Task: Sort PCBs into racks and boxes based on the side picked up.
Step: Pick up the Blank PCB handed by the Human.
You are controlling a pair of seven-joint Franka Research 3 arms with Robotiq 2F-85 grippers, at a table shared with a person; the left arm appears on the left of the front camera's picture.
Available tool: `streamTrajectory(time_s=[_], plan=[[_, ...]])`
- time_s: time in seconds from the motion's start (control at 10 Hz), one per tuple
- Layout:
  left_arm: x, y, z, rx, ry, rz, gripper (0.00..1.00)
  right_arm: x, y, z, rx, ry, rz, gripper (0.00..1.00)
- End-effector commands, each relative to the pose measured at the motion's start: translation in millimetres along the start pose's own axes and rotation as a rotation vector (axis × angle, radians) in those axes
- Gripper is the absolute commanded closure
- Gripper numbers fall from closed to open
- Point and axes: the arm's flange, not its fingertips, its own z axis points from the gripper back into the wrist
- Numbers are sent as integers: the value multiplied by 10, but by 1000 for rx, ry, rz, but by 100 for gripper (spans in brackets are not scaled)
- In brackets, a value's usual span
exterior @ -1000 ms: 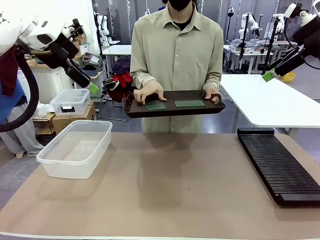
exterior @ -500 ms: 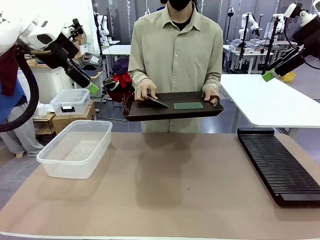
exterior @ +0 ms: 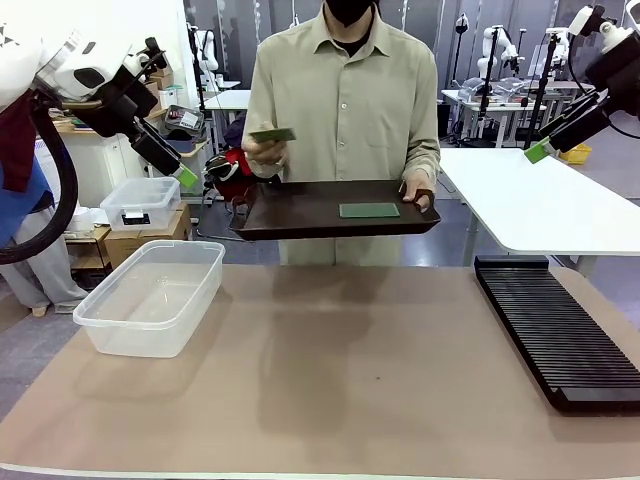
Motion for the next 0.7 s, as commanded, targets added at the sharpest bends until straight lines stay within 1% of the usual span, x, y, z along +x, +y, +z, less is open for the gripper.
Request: streamTrajectory(time_s=[0.0, 0.6], plan=[[-16, -2, -4, 11, -6, 2, 0, -30, 0, -16, 11, 2, 14, 0], [-16, -2, -4, 11, -6, 2, 0, -30, 0, -16, 11, 2, 14, 0]])
